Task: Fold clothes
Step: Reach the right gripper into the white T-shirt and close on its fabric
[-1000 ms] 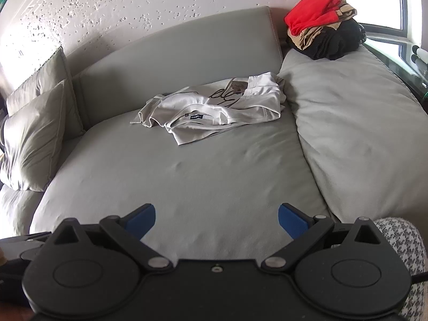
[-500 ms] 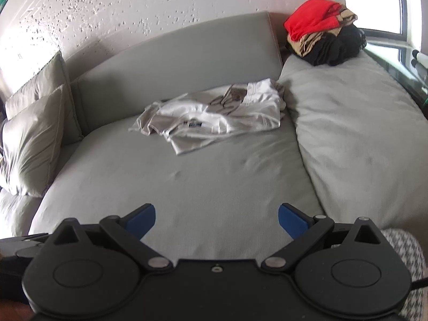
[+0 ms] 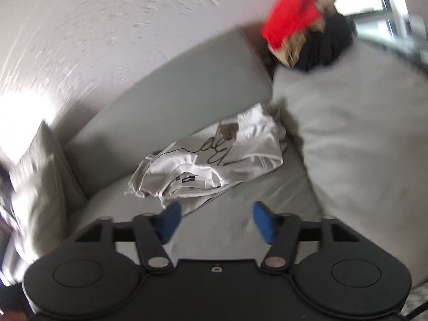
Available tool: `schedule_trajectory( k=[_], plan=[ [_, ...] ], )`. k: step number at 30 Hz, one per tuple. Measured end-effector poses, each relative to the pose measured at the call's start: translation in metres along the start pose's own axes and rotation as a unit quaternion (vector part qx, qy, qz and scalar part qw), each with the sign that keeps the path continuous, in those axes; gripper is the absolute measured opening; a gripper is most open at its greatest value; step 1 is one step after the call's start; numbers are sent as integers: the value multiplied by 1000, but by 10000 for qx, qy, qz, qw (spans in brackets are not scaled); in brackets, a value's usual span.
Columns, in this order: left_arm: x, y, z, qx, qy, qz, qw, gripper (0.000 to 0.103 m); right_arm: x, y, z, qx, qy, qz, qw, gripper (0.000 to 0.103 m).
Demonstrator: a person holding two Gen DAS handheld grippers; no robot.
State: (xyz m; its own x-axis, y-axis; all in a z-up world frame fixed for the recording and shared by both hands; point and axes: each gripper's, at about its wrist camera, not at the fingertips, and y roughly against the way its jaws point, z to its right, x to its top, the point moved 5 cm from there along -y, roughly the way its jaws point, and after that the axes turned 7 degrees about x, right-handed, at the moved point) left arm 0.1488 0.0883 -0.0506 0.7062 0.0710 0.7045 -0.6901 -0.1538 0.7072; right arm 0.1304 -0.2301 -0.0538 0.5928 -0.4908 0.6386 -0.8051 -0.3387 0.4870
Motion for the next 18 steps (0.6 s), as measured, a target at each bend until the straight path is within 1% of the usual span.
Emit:
schedule_trajectory(
  k=[1, 3, 4, 7, 8, 10, 11, 14, 15, 16, 18],
  plan=[
    [3, -8, 0, -105, 91, -4, 9999, 22, 2, -10, 8, 68, -203, -20, 9998, 44],
    [11, -26, 2, -353, 273, 8, 9990, 20, 5, -33, 23, 253, -698, -63, 9972, 42],
    [14, -34, 4, -434, 333, 24, 9985, 20, 6, -45, 30, 351, -944, -101, 9949, 39],
    [23, -59, 11, -590, 493, -14, 9970, 19, 7, -80, 51, 648, -1683, -214, 9834, 39],
    [26, -65, 14, -647, 543, -10, 9964, 19, 8, -93, 57, 821, -1979, -229, 9765, 39],
    [30, -73, 19, -775, 609, -1, 9951, 20, 7, -117, 67, 1102, -2503, -226, 9616, 45],
    [33, -77, 22, -839, 642, 4, 9944, 20, 6, -129, 72, 1217, -2749, -218, 9535, 45],
    [36, -89, 28, -1007, 738, -23, 9922, 23, -2, -161, 87, 1295, -3353, -320, 9326, 45],
    [36, -92, 30, -1049, 770, -56, 9915, 25, -5, -169, 91, 1347, -3519, -327, 9257, 37],
    [35, -95, 30, -1081, 806, -92, 9908, 26, -7, -174, 94, 1450, -3675, -246, 9183, 28],
    [30, -100, 27, -1128, 918, -172, 9892, 26, -8, -179, 97, 1682, -3913, -37, 9047, 27]
  ],
)
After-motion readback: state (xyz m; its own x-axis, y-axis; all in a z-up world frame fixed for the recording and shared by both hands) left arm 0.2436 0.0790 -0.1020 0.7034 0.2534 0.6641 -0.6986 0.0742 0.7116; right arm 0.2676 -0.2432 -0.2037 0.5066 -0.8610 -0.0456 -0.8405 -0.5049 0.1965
